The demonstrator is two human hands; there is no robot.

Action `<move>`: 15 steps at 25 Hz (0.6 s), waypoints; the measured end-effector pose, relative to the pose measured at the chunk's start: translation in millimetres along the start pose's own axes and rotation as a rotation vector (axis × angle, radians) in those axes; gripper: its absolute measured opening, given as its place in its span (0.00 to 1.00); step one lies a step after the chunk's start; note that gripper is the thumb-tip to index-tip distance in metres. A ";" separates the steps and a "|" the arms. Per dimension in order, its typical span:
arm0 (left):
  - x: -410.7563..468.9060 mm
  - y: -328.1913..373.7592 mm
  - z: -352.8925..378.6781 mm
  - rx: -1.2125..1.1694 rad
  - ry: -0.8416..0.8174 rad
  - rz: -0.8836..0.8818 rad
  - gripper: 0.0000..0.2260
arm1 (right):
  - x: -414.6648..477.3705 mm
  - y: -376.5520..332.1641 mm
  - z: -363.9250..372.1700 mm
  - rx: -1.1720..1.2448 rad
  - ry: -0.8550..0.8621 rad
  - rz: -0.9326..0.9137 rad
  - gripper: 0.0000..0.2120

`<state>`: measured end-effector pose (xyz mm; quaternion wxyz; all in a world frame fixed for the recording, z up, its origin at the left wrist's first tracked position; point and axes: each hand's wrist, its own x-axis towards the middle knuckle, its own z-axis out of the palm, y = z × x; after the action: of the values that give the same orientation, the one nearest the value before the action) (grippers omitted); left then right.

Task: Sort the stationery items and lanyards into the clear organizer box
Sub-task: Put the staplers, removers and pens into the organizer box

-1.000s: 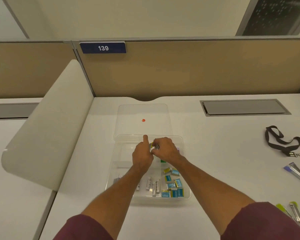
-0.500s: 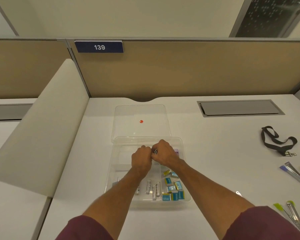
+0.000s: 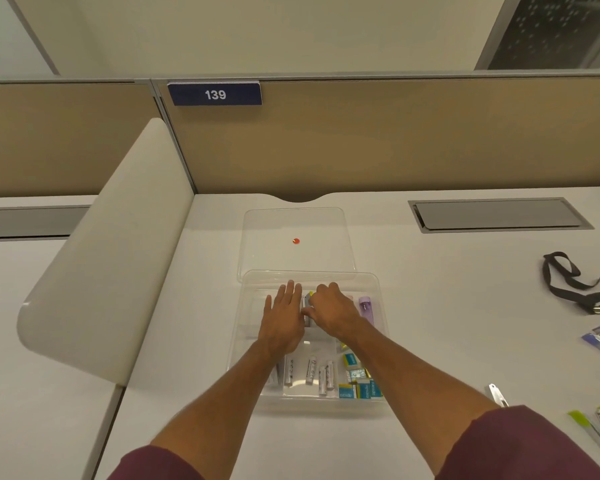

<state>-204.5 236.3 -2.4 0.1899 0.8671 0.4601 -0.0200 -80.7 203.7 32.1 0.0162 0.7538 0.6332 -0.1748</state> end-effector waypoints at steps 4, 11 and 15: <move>-3.1 3.9 -6.7 -0.067 -0.001 -0.003 0.28 | -2.2 2.5 2.1 0.002 -0.019 -0.030 0.20; -4.4 9.7 -11.0 -0.054 0.024 0.009 0.26 | -21.0 14.3 7.3 0.033 0.170 -0.029 0.15; -1.5 27.8 -14.9 0.001 0.050 0.052 0.27 | -36.7 30.3 3.9 0.075 0.238 0.065 0.21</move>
<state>-185.0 226.3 20.3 0.1785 0.8792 0.4418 0.0062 -57.5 161.9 33.0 -0.0816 0.7896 0.5987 -0.1069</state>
